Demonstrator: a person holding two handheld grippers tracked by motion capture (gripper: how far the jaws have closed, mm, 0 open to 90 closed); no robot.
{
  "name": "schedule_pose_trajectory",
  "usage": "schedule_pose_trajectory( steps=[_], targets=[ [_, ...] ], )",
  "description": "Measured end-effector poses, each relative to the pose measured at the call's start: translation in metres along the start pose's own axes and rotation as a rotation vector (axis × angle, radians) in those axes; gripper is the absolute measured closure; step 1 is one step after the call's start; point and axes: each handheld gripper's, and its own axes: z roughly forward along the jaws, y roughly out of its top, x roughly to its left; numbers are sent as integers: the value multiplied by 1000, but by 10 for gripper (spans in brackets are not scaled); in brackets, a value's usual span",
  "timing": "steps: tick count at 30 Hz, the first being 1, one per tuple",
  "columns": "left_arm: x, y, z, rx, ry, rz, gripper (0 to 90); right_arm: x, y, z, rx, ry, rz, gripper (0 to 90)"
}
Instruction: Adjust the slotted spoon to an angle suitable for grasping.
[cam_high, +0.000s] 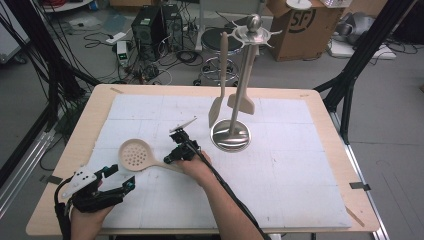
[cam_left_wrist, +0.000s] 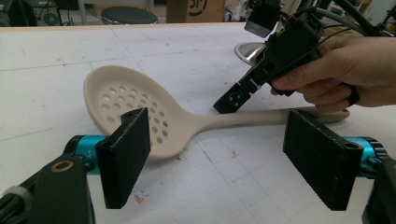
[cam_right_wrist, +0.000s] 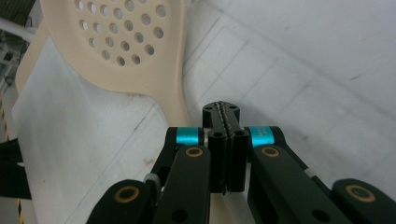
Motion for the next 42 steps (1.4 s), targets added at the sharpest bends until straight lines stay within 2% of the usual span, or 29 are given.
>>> schedule_pose_trajectory(
  steps=[5,9,12,16,21,25,29,33,39,42],
  targets=[
    [-1,0,0,4,-6,8,238,6,-3,3,14,17,-23,900],
    [0,-1,1,7,-9,2,239,12,-7,5,50,49,-45,900],
    [-2,-1,0,5,-13,3,239,16,-9,6,66,51,-56,900],
    [-3,0,-1,-1,-13,6,240,17,-13,8,67,80,-52,900],
    [-3,1,-3,-19,-2,13,248,22,-18,8,92,85,-65,900],
    [-2,0,-3,-16,-2,10,247,23,-20,6,62,73,-87,900],
    [-3,0,-3,-11,-3,11,248,12,-26,-4,-12,65,-59,900],
    [-4,-1,-4,-7,-9,10,248,4,-35,-16,-33,79,-29,900],
    [-4,-1,-2,4,-8,13,247,4,-50,-35,-79,103,-53,900],
    [-5,-2,-2,5,-8,16,248,2,-59,-42,-97,109,-43,900]
  ],
)
